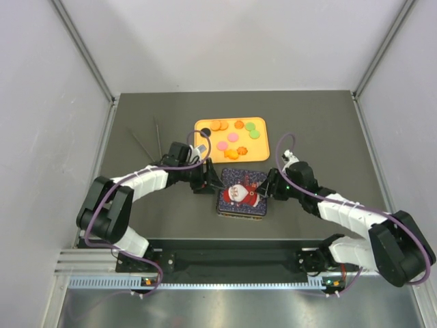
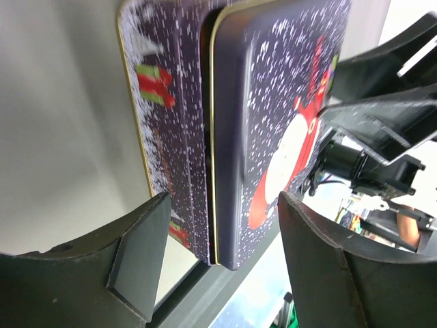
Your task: Pack the cookies
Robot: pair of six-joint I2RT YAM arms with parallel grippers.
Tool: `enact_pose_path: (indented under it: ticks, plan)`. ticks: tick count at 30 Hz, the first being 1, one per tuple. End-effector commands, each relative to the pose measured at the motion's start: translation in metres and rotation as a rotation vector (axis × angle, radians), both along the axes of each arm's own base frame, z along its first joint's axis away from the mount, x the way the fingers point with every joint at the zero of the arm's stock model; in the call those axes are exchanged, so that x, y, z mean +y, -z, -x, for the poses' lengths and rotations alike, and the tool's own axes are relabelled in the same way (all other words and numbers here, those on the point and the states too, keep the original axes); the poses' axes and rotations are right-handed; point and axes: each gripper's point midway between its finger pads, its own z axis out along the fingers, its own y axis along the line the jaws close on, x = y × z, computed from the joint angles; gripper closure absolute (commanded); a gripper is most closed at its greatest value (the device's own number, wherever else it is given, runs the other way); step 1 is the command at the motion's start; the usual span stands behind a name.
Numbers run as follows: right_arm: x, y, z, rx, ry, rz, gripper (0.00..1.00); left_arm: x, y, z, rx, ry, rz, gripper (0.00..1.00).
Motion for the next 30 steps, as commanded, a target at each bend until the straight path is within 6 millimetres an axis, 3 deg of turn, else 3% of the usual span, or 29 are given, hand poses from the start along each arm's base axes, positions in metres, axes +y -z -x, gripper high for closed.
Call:
enact_pose_path:
  ticks: [1,14,30]
  plan:
    - [0.006,-0.012,-0.012,-0.045,0.004,0.027,0.42,-0.006,-0.005,0.004,-0.050,0.014,0.014,0.32]
    - [0.004,-0.018,-0.012,-0.051,0.010,0.126,0.30,-0.027,-0.009,0.023,-0.038,0.000,0.022,0.33]
    - [0.011,-0.023,-0.011,-0.069,-0.018,0.237,0.24,-0.046,-0.015,0.035,-0.043,-0.056,0.038,0.34]
